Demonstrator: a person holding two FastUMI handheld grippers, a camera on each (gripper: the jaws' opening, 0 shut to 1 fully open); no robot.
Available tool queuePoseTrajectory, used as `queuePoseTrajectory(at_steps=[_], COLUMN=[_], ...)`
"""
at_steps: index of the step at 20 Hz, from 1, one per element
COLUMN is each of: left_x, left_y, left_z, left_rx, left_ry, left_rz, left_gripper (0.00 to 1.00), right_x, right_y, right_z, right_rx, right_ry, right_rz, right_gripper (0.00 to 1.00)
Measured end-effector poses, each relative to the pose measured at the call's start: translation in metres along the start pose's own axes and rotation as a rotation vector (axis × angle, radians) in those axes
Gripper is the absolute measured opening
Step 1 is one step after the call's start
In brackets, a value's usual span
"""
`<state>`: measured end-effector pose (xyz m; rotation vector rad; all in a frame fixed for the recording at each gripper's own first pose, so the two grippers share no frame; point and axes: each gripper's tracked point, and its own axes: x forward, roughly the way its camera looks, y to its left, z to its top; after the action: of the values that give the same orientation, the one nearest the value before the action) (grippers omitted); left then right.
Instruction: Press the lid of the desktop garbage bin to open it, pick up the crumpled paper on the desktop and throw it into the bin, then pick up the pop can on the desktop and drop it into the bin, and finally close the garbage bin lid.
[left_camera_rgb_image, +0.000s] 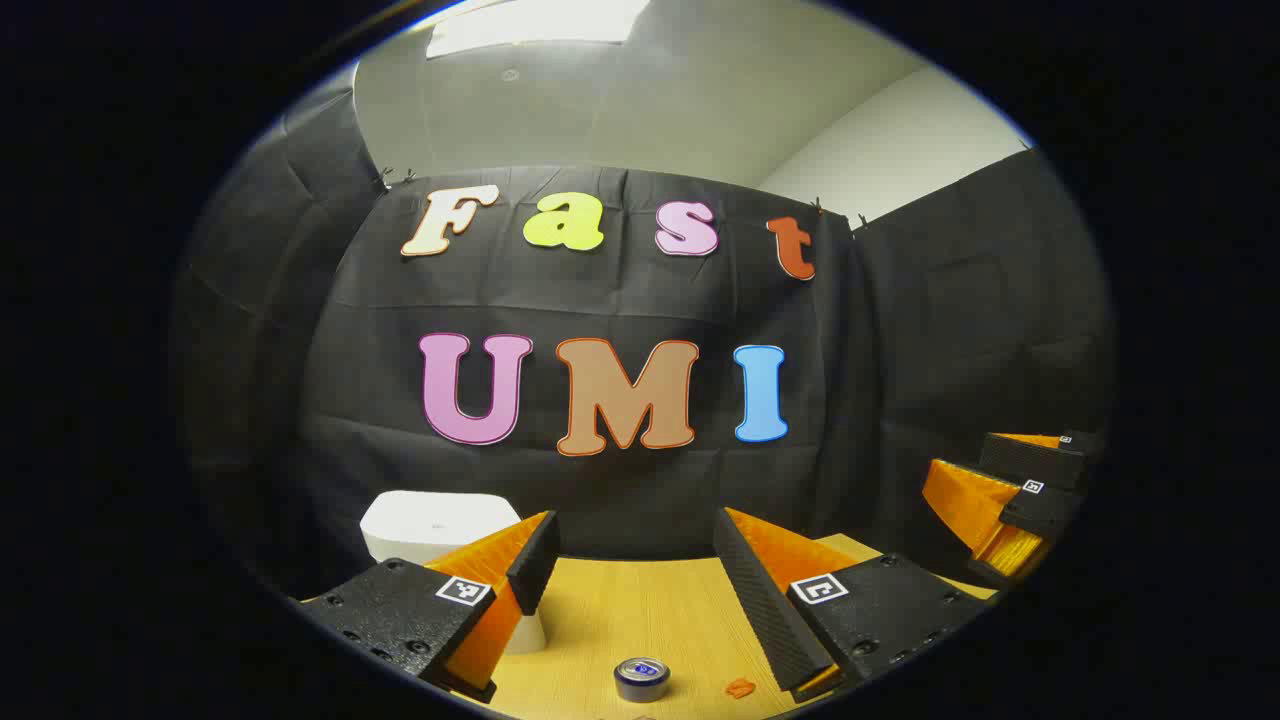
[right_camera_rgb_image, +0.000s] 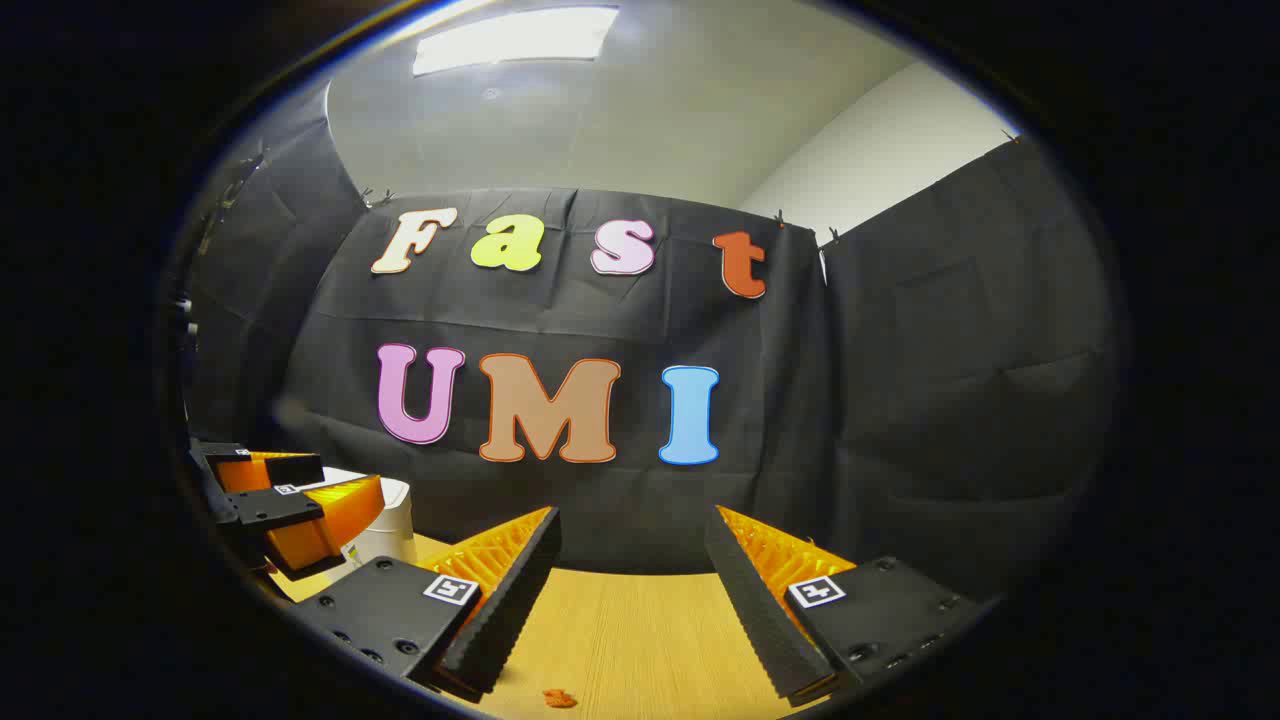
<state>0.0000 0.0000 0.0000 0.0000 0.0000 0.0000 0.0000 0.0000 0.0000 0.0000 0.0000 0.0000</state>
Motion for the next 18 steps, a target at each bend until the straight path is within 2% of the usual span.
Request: queuePoseTrajectory(at_steps=[18], left_x=[-0.0015], left_y=[0.0027], left_z=[-0.0005], left_rx=[0.021], left_ry=[-0.003], left_rz=[0.027], left_gripper=[0.93], right_x=[0.0008], right_y=[0.0023], right_z=[-0.0038], right_rx=[0.029], right_ry=[-0.002], right_rz=[0.028], right_gripper=[0.96])
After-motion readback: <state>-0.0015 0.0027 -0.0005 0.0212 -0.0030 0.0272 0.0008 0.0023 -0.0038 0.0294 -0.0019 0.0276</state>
